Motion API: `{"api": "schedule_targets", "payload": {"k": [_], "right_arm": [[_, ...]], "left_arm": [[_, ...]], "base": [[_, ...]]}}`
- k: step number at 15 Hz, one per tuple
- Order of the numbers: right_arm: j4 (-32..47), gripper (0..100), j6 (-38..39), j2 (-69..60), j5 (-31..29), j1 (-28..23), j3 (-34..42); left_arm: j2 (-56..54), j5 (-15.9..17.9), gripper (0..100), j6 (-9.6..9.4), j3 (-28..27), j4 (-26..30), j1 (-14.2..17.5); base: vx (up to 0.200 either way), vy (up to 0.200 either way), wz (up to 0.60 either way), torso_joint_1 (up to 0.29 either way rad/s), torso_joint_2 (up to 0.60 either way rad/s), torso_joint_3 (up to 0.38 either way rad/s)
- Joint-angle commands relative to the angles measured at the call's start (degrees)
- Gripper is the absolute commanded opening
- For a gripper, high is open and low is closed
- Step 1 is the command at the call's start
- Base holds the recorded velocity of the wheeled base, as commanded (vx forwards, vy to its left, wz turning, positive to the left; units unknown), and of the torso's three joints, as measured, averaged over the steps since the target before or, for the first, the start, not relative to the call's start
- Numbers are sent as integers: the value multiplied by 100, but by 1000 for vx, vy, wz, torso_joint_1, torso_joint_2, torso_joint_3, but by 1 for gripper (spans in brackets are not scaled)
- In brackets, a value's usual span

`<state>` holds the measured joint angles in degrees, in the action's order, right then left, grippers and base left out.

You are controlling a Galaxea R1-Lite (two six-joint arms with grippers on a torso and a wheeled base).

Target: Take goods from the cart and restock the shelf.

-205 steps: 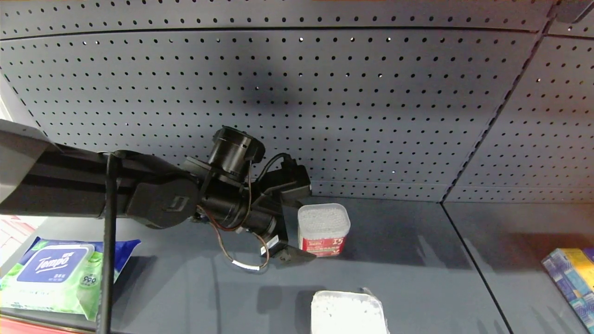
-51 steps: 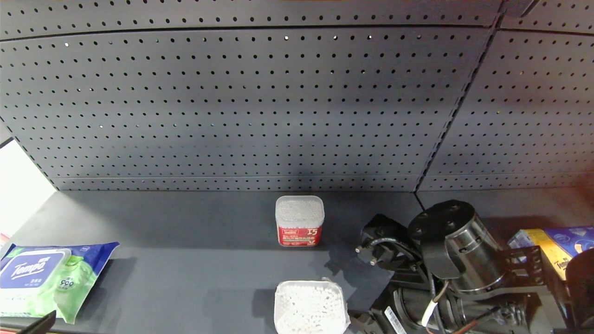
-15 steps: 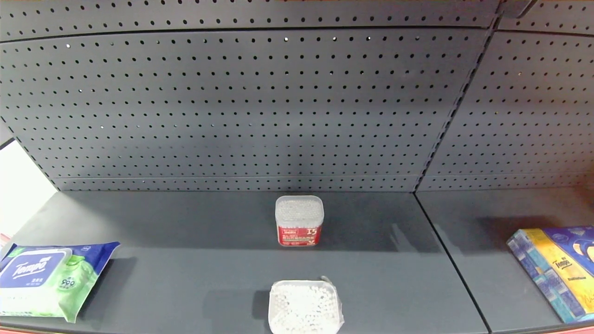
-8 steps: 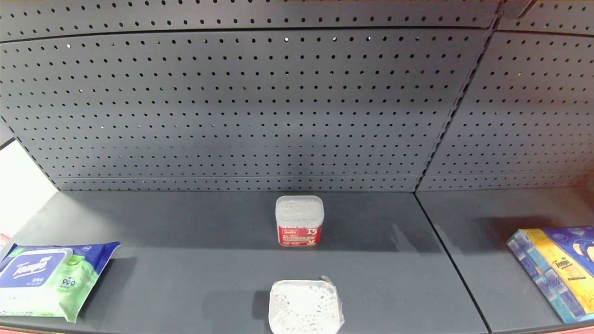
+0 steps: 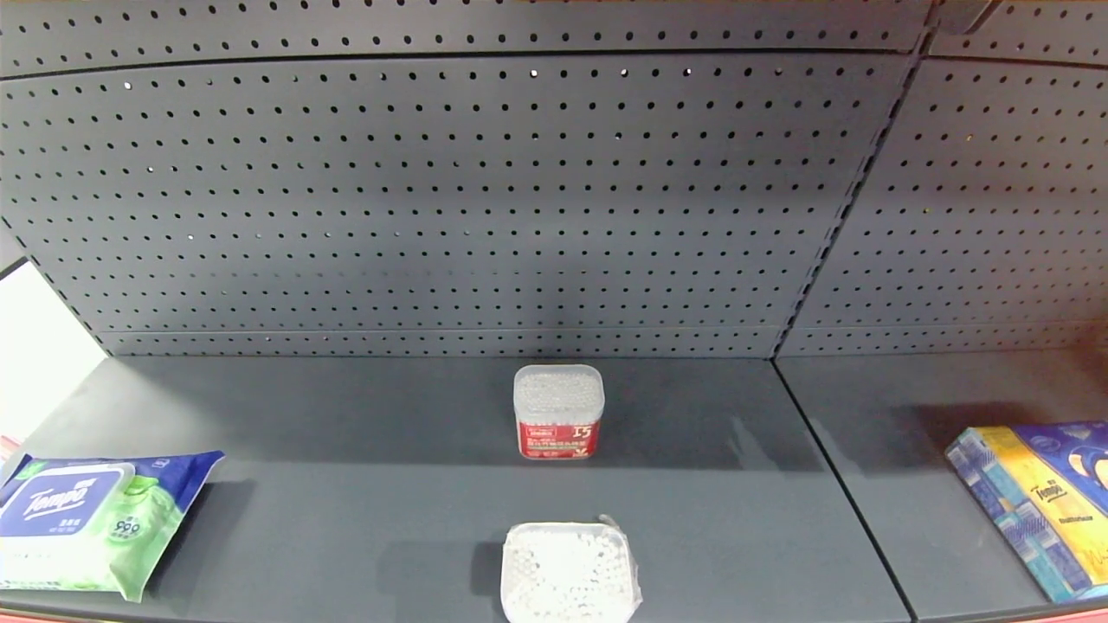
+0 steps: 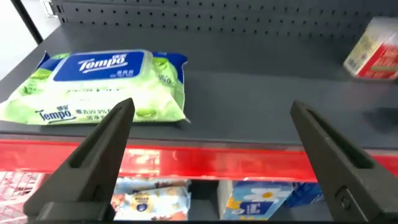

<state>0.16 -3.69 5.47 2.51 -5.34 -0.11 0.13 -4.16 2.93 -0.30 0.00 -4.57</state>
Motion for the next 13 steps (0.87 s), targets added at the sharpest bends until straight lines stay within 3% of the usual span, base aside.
{"api": "schedule_targets", "payload": {"k": [1, 2, 7, 13], "right_arm": [[2, 100, 123, -73, -14, 490, 11], [2, 100, 150, -169, -31, 736, 11], [11, 100, 185, -539, -462, 534, 11], [11, 100, 194, -539, -453, 534, 11]], "left_arm": [[-13, 3, 100, -3, 30, 0, 62], [-13, 3, 100, -3, 30, 9, 62], [-13, 29, 100, 6, 30, 0, 0], [-13, 29, 100, 15, 30, 0, -9]], "base": [[0, 0, 0, 0, 0, 0], [0, 0, 0, 0, 0, 0], [0, 0, 0, 0, 0, 0], [0, 0, 0, 0, 0, 0]]}}
